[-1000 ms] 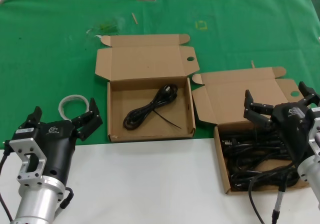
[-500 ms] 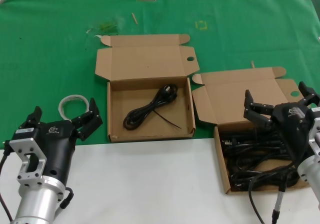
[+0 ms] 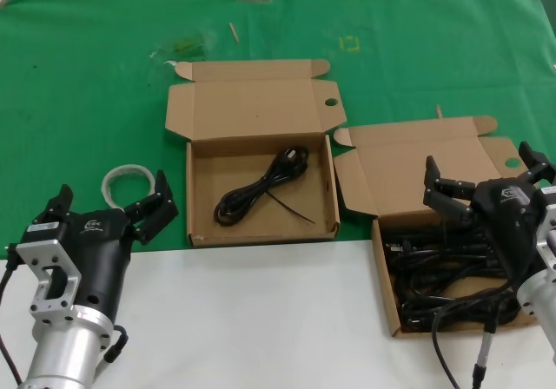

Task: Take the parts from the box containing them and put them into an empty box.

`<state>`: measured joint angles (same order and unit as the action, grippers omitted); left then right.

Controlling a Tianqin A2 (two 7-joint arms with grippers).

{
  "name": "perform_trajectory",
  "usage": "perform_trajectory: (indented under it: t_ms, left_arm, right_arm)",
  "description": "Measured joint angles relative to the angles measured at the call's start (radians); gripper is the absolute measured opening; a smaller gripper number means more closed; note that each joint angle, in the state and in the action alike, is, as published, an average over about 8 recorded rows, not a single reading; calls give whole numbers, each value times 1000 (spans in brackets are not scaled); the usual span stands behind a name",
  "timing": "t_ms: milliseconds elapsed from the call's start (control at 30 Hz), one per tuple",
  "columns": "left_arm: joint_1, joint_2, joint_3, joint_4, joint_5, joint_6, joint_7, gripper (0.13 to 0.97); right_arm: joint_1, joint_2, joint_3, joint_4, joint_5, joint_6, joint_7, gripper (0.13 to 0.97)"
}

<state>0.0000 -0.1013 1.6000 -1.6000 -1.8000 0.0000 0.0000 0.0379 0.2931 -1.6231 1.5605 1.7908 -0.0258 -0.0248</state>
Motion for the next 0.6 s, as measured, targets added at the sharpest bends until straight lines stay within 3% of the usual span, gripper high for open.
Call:
perform_trajectory:
  t_ms: [600]
  left_arm:
    - [0,0,0,0,0,0,0,966]
  right_arm:
    - [0,0,0,0,0,0,0,966]
